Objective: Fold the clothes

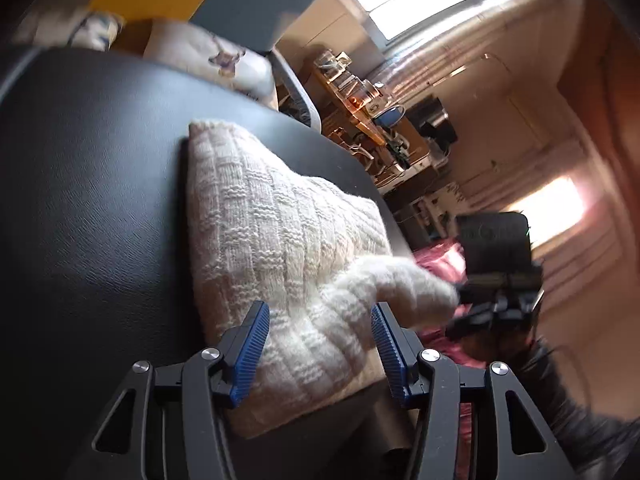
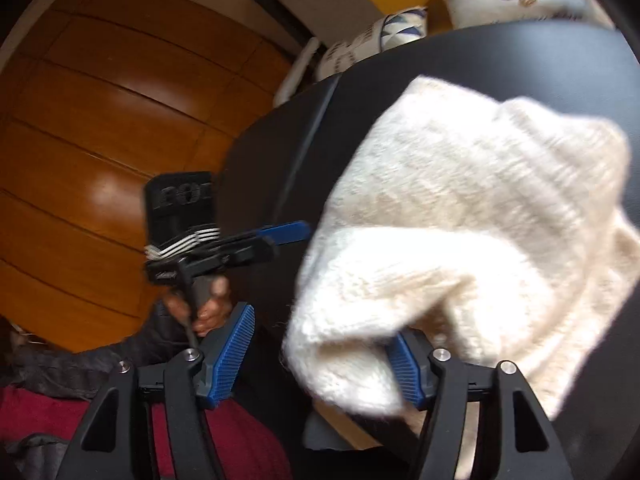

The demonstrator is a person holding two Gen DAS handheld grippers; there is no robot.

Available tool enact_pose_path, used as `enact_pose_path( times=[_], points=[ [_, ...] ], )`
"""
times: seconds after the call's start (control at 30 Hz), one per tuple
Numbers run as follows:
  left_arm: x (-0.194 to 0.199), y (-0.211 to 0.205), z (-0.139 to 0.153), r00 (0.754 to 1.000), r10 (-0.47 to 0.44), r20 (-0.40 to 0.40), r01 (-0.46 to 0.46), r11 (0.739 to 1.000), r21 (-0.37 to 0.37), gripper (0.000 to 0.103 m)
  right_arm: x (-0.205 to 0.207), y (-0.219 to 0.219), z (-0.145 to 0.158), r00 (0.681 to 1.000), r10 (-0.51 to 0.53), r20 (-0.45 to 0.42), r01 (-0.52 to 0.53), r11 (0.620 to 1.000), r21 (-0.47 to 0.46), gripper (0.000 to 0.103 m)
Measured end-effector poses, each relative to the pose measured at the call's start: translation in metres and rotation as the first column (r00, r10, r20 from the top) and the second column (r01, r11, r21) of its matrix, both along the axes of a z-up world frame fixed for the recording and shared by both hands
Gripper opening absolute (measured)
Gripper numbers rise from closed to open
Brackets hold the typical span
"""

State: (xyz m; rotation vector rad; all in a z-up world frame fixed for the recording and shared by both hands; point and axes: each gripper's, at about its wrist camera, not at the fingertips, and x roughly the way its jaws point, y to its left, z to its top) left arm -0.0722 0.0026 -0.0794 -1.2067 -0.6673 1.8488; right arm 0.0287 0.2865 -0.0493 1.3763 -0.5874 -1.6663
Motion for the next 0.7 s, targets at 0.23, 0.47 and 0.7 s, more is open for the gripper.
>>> enact_pose_path(
  times=[0.23, 0.47, 0.7],
  points=[
    [0.022, 0.046, -0.008, 0.981, -0.170, -0.092, 0.145, 0.961, -0.234, 0.054, 0.060, 0.026, -0.059, 0.993, 0.017, 0.113, -0.035, 0.987, 0.155, 0.046],
    [0.038, 0.063, 0.001, 0.953, -0.265, -0.144, 0.205, 0.919, -0.336, 0.054, 0.089, 0.070, -0.037, 0.977, -0.215, -0.002, 0.215, 0.976, 0.018, 0.050],
    [0.038, 0.060, 0.004, 0.971, -0.205, -0.124, 0.161, 0.942, -0.295, 0.054, 0.068, 0.115, -0.025, 0.849, -0.525, -0.057, 0.518, 0.850, -0.098, 0.057]
  ],
)
